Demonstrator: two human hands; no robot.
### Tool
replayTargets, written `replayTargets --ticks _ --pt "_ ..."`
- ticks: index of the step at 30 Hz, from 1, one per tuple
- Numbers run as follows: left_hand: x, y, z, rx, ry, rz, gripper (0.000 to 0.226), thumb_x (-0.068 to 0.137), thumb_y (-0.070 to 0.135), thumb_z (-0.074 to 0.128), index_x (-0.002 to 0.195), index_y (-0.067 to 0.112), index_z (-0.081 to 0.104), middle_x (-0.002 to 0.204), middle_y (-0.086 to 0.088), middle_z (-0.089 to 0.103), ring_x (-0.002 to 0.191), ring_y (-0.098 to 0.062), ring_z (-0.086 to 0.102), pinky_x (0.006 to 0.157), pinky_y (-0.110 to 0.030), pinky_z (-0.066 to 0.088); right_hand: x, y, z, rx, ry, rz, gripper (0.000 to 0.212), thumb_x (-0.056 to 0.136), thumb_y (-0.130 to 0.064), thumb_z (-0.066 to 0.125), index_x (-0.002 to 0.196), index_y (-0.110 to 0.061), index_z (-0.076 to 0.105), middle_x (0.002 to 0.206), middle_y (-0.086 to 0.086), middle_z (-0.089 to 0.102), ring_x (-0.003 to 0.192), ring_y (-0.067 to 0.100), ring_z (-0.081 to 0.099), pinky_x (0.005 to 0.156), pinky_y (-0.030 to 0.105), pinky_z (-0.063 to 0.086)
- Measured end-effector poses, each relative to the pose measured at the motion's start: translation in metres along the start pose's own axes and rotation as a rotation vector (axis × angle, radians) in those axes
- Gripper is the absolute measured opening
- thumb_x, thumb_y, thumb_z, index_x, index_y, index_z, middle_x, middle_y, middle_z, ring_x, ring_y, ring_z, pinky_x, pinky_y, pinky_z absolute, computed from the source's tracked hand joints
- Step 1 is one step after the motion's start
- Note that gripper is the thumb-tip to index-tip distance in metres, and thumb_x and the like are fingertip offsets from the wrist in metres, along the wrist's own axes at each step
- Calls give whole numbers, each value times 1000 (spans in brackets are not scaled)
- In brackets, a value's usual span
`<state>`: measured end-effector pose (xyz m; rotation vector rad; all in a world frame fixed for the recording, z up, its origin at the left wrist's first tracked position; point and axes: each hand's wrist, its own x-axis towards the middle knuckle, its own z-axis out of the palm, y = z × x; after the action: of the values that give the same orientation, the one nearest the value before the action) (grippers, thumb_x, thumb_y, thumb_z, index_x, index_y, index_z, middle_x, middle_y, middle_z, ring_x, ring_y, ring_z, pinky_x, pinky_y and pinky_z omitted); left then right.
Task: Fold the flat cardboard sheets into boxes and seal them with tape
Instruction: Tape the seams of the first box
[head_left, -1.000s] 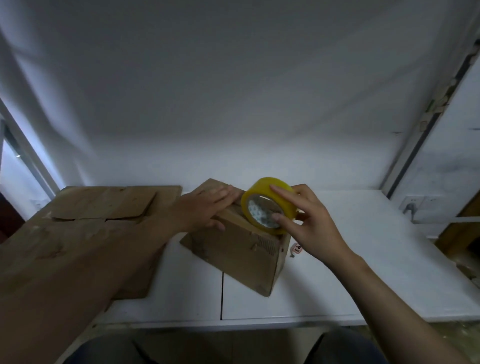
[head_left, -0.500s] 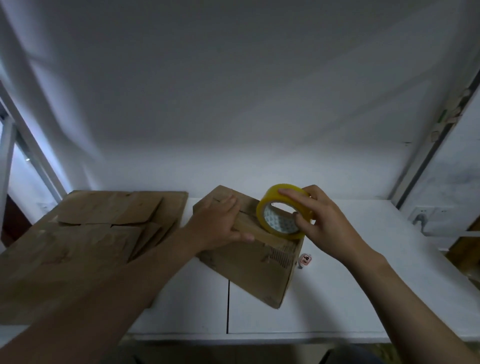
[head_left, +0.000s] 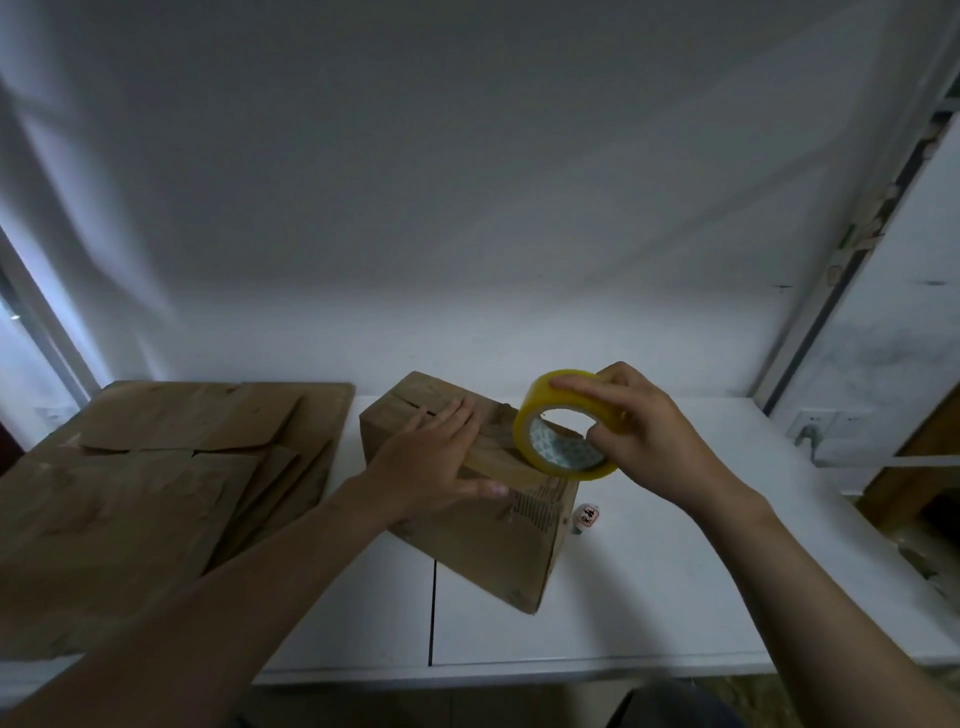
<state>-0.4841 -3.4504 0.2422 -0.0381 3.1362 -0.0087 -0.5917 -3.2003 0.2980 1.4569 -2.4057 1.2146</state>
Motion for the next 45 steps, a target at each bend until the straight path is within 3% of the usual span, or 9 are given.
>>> replayTargets --ticks 7,16,21,25,31,34,38,41,45 --pt "-2 1 -4 0 -37 -11 122 69 93 9 161 14 -3 168 -2 -12 155 -13 -8 123 -41 -3 -26 13 -38 -259 -121 21 68 79 7 61 114 -50 69 96 -5 49 83 9 52 71 30 46" --pt "-1 1 0 8 -9 -29 134 58 100 -9 162 15 -2 168 -1 -12 155 -13 -7 121 -40 -4 -61 34 -1 -215 -99 69 75 76 8 57 119 -52 65 93 -6 44 85 9 47 70 16 37" --pt "-4 12 -8 -128 -32 -20 116 71 93 0 161 21 8 169 2 -6 155 -18 -8 122 -53 -1 -67 37 13 -188 -92 96 69 82 7 56 126 -46 65 97 -9 41 90 2 45 72 6 33" --pt "-6 61 -8 -100 -42 36 99 82 84 14 161 24 10 169 4 -7 155 -19 -11 120 -63 -3 -71 43 16 -115 -82 105 69 82 1 52 123 -54 61 99 -10 41 93 3 48 74 8 35" --pt "6 83 5 -75 60 61 77 99 67 33 161 26 13 169 10 0 156 -14 -3 118 -68 1 -79 45 18 -59 -108 161 70 82 -4 48 135 -49 57 102 -8 40 97 7 49 80 9 38" --pt "-1 69 6 -108 73 131 70 102 59 33 162 28 12 168 15 1 154 -7 -3 121 -64 2 -83 37 21 -35 -143 171 70 86 -4 51 140 -49 53 106 -9 41 101 5 49 82 9 38" --pt "-17 44 4 -141 94 222 66 101 55 25 161 28 17 164 18 6 153 -3 3 123 -44 3 -82 11 35 -182 -169 134 73 92 -8 59 147 -53 41 106 -5 39 95 12 48 80 15 39" --pt "-28 22 4 -202 113 264 54 107 37 35 159 27 24 163 17 13 152 -2 9 122 -35 5 -81 -26 54 -351 -190 107 69 96 -27 63 153 -49 30 107 0 40 92 19 47 79 23 40" --pt "-45 -9 0 -360 90 258 52 106 45 38 154 26 38 161 14 27 147 4 16 122 -30 14 -86 -57 83 -392 -129 102 71 94 -43 66 155 -45 29 98 -4 34 82 13 36 69 21 33"
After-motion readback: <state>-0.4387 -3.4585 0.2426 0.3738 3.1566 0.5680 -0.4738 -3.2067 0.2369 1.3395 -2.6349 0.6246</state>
